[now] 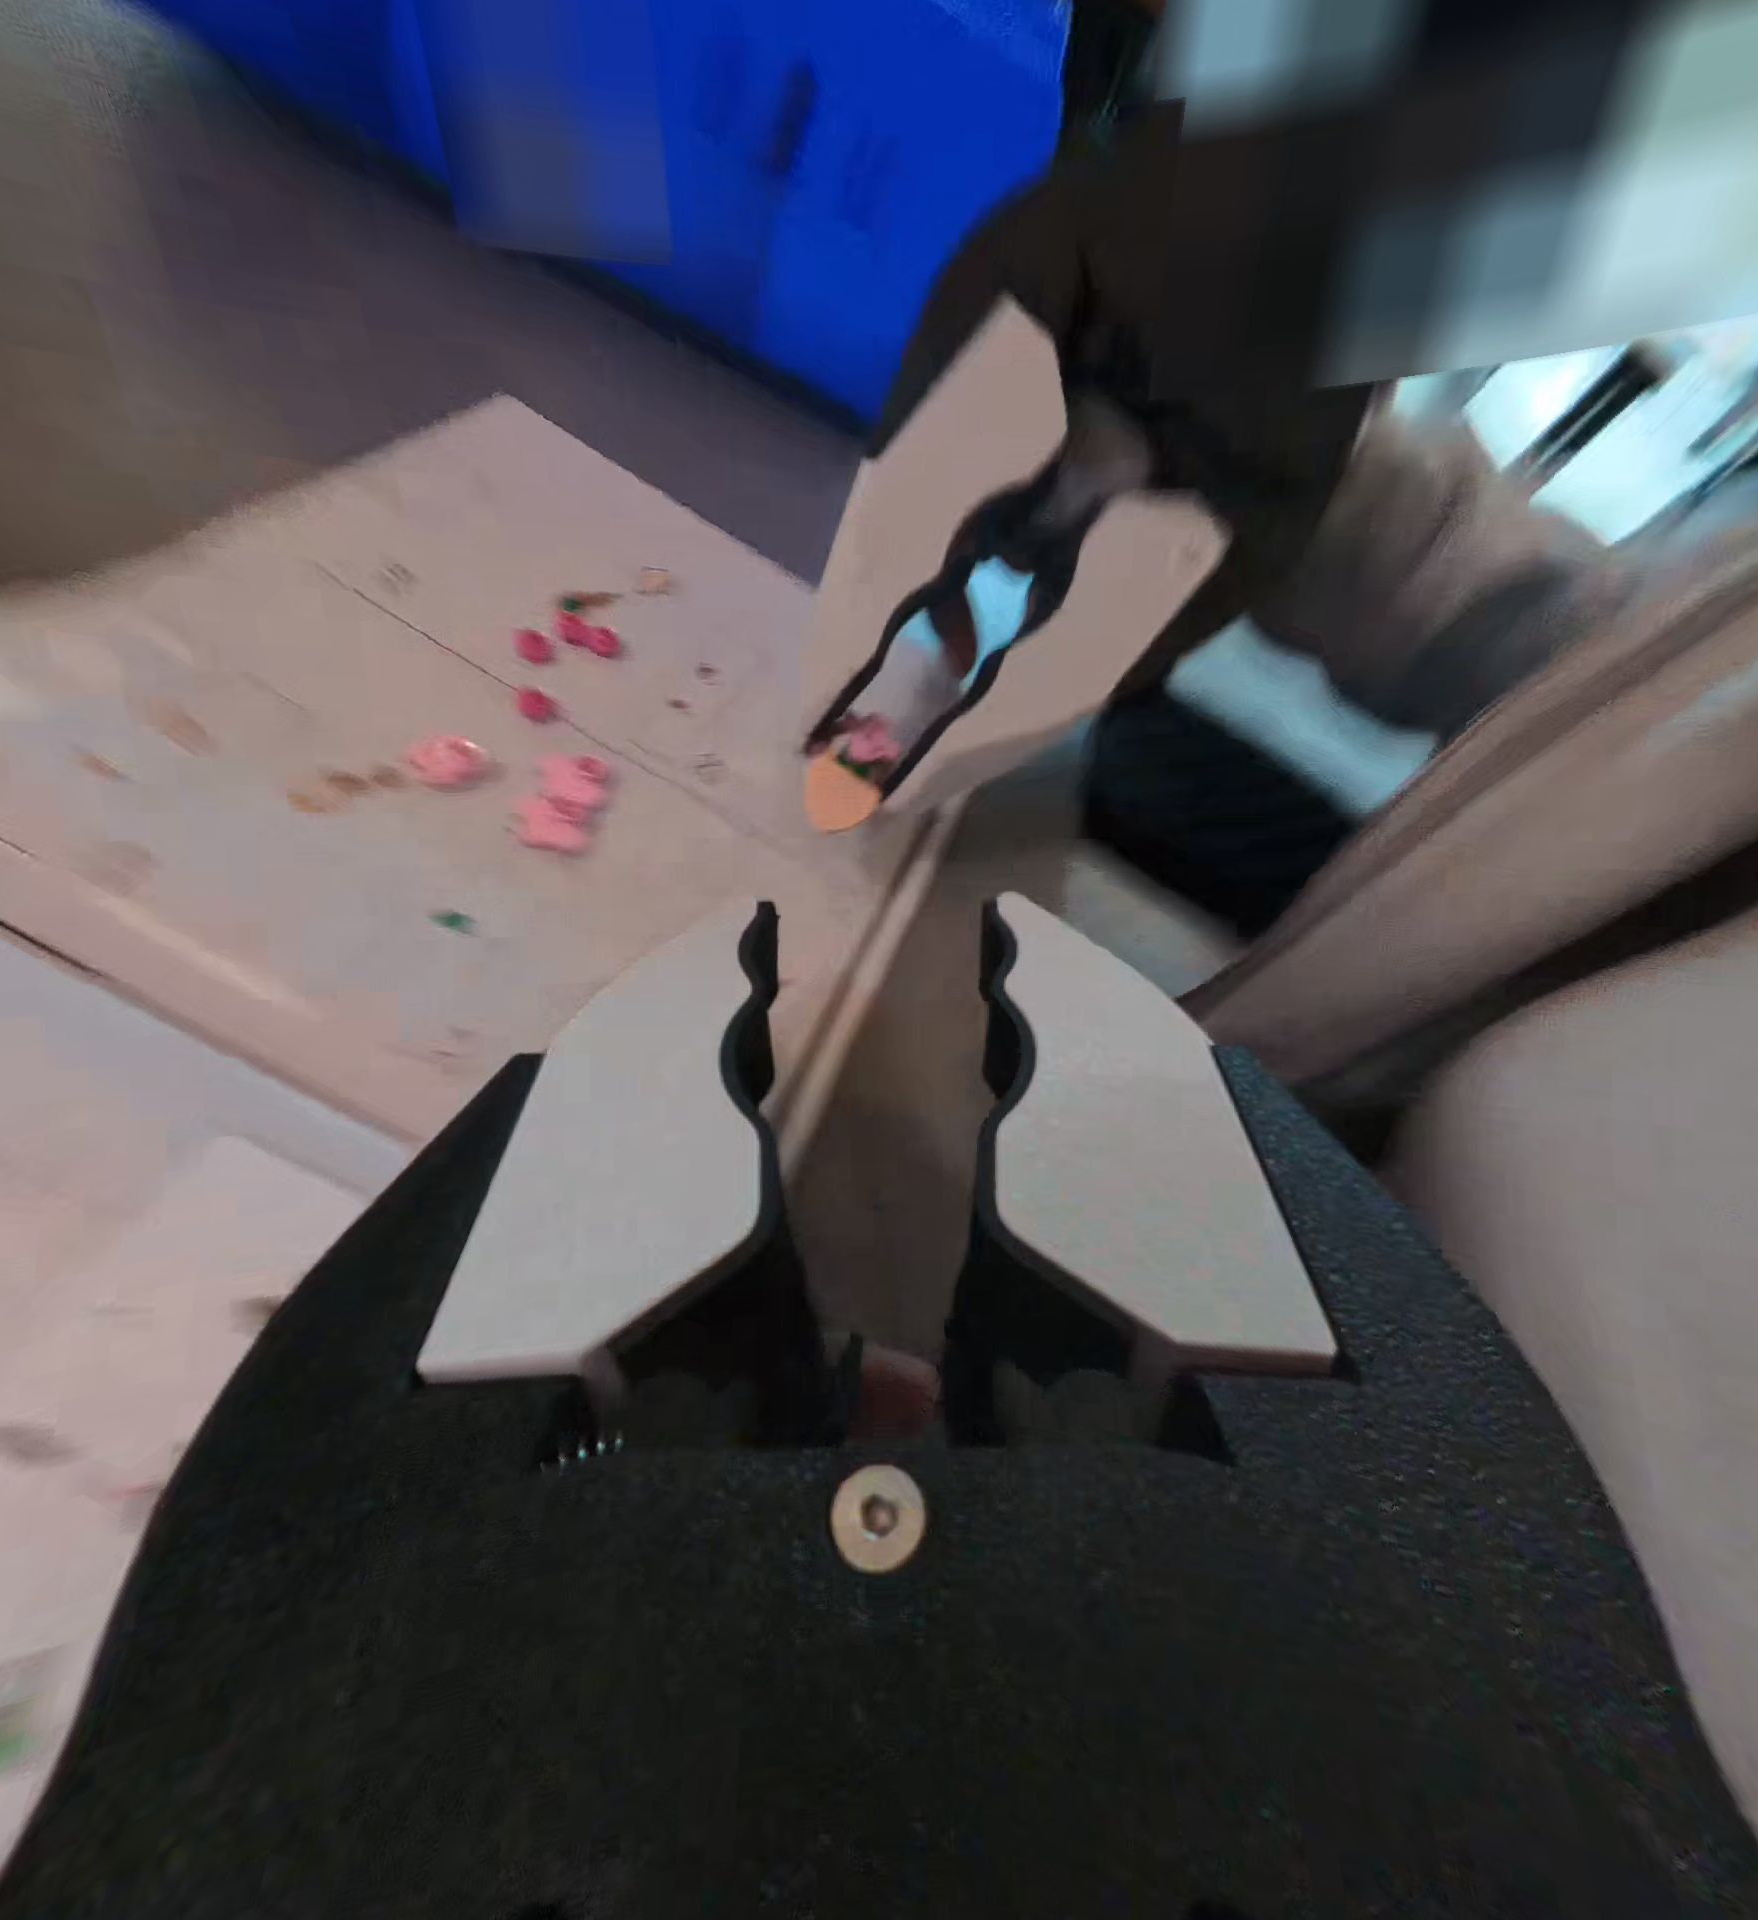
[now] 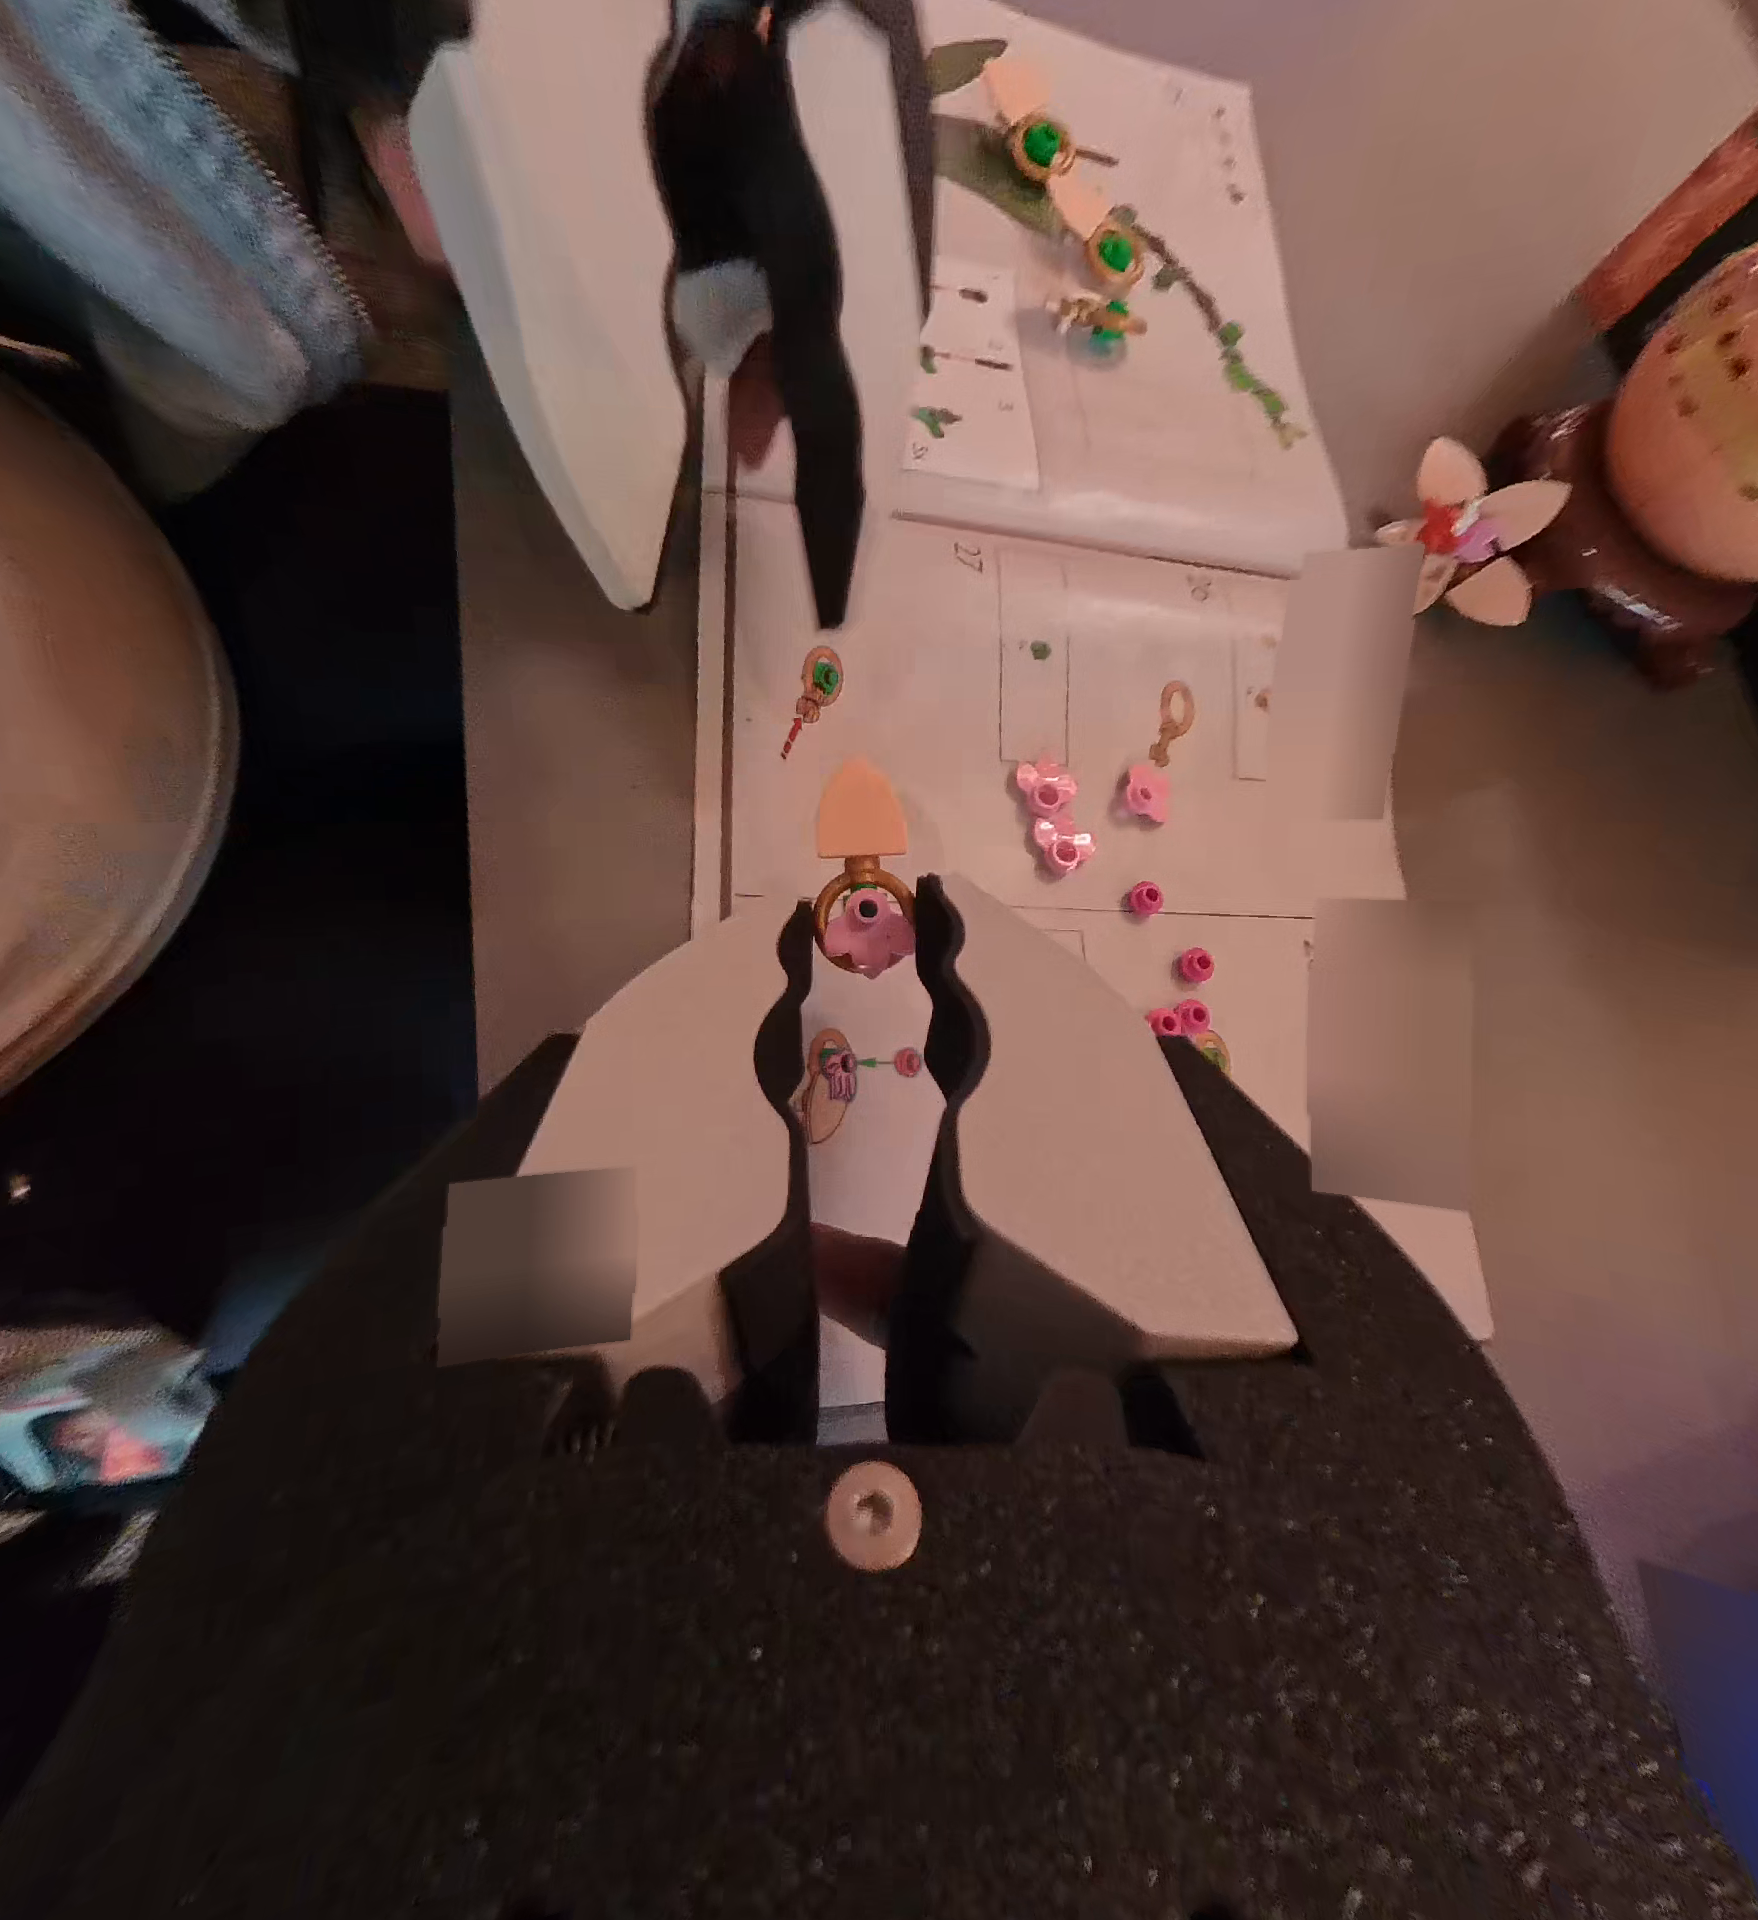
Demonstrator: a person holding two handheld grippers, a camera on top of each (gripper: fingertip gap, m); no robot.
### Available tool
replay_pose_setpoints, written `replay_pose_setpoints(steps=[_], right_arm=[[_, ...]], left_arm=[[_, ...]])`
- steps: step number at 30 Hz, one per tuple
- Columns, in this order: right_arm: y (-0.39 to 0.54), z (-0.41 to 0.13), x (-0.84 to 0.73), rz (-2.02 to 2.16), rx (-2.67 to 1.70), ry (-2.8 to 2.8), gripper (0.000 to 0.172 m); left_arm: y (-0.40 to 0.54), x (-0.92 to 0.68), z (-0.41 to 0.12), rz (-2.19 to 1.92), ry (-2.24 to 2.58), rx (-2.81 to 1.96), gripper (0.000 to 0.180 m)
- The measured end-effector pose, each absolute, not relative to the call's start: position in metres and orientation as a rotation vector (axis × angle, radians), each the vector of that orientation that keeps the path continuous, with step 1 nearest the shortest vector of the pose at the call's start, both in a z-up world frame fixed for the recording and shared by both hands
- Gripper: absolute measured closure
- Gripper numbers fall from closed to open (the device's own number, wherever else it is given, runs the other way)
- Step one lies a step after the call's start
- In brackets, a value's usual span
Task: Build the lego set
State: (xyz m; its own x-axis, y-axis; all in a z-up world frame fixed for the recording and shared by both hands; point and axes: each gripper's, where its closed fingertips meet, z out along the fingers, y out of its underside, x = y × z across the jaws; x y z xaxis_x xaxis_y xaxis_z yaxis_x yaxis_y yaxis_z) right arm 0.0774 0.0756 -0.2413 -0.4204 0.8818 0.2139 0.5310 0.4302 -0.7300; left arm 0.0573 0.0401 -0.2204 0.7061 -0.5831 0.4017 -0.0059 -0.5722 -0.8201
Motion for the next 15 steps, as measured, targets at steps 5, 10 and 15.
replay_pose_setpoints(steps=[5,10,15], right_arm=[[0.078,-0.251,0.072,0.837,-1.191,-2.259,0.154],[0.073,-0.257,0.066,0.817,-1.156,-2.351,0.154],[0.068,-0.256,0.059,0.85,-1.12,-2.368,0.154]], left_arm=[[0.056,0.044,-0.24,-0.243,1.009,-1.992,0.146],[0.062,0.059,-0.255,-0.415,1.058,-2.049,0.147],[0.066,0.058,-0.254,-0.456,1.019,-2.053,0.152]])
